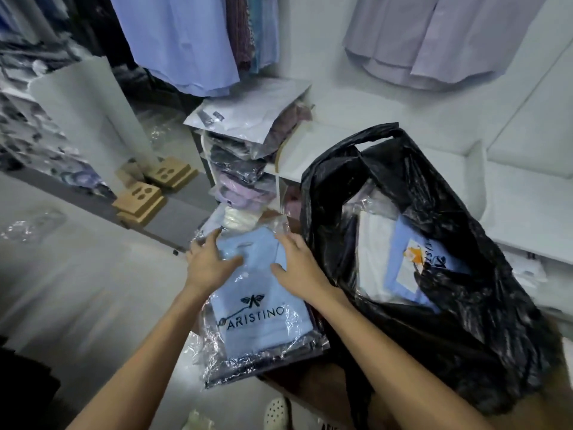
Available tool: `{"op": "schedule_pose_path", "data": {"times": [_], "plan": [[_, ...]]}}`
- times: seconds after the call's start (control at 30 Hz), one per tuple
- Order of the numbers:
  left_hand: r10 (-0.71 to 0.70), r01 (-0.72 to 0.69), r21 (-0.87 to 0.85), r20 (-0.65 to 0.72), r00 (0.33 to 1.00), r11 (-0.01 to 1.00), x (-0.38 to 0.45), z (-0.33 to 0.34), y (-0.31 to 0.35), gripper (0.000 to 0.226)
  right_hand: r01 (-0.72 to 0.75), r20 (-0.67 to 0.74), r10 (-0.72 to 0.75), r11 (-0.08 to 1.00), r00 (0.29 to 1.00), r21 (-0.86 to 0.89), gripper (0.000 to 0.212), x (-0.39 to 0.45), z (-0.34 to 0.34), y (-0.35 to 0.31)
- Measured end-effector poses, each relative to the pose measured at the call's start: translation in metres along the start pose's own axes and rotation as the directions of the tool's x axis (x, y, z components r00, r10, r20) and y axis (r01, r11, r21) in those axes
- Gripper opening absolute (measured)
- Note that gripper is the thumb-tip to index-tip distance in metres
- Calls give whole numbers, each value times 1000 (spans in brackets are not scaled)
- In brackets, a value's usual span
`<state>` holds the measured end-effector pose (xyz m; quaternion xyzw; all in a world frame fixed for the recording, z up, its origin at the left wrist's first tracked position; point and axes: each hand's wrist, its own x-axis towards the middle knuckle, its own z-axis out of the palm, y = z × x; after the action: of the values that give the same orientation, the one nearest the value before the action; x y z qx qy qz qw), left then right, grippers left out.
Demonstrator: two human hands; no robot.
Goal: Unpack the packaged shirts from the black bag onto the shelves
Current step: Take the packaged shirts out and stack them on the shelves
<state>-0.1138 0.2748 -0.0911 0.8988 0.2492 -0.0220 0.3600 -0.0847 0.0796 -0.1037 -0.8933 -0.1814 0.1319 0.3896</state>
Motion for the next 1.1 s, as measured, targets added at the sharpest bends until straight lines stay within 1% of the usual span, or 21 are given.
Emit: {"op": "schedule_pose_path", "data": {"times": [0.03,0.1,0.13,0.2,0.23,0.27,0.33,0.37,0.4,0.43,0.5,0.53,0.57,0.63,0.7,0.77,0.83,0.93,1.0,1.07,1.1], "plan": [[78,-79,-24,-15,997,997,1,3,11,75,36,-62,-32,997,998,62,55,-3,-10,-5],[249,-253,-95,-54,967,963,-2,9,40,56,70,-215,-22,973,976,219,37,-8,-37,-12],[325,-334,-147,-77,942,931,-4,13,56,48,73,-285,0,967,959,245,30,-12,-52,-11],[439,-445,-242,-83,895,862,-10,24,91,33,46,-402,29,984,915,175,27,-22,-81,0],[492,-485,-278,-49,869,829,-13,32,108,27,-9,-438,54,994,898,106,30,-27,-95,11],[539,-512,-301,9,842,805,-16,42,123,24,-107,-445,103,994,889,15,36,-34,-105,25],[606,-548,-297,157,780,782,-24,64,154,22,-401,-406,314,904,858,-149,62,-50,-118,53],[620,-561,-272,237,748,782,-27,78,167,23,-525,-379,431,830,819,-189,75,-61,-120,66],[621,-572,-243,309,720,784,-30,93,179,27,-603,-362,516,775,776,-187,82,-71,-119,77],[617,-582,-217,381,689,784,-33,108,191,34,-640,-361,559,752,746,-158,80,-81,-117,86],[625,-630,-193,508,592,753,-38,135,212,49,-648,-398,555,748,730,-146,64,-100,-111,102],[630,-648,-196,550,549,736,-39,147,222,55,-645,-414,541,746,732,-167,61,-108,-109,107],[631,-656,-200,568,528,728,-41,156,231,57,-640,-422,526,743,739,-194,60,-116,-108,108],[601,-616,-206,584,546,760,-44,171,244,57,-603,-445,458,752,769,-267,58,-129,-108,105],[568,-538,-257,603,560,803,-48,183,248,72,-564,-465,397,767,791,-306,55,-139,-104,101],[599,-515,-325,566,566,793,-50,192,244,92,-514,-438,373,817,818,-263,49,-146,-101,98],[640,-557,-328,501,583,763,-44,196,236,106,-480,-429,378,862,821,-160,40,-152,-101,97],[670,-566,-366,488,559,739,-37,184,231,117,-447,-481,398,895,782,14,48,-153,-108,106],[705,-549,-443,473,528,708,-35,164,232,120,-426,-518,389,903,761,53,54,-149,-118,117],[735,-571,-464,455,503,677,-34,136,235,112,-433,-559,384,900,735,50,69,-146,-131,126],[753,-619,-434,445,484,655,-34,120,237,103,-430,-584,359,903,728,19,80,-145,-138,128]]}}
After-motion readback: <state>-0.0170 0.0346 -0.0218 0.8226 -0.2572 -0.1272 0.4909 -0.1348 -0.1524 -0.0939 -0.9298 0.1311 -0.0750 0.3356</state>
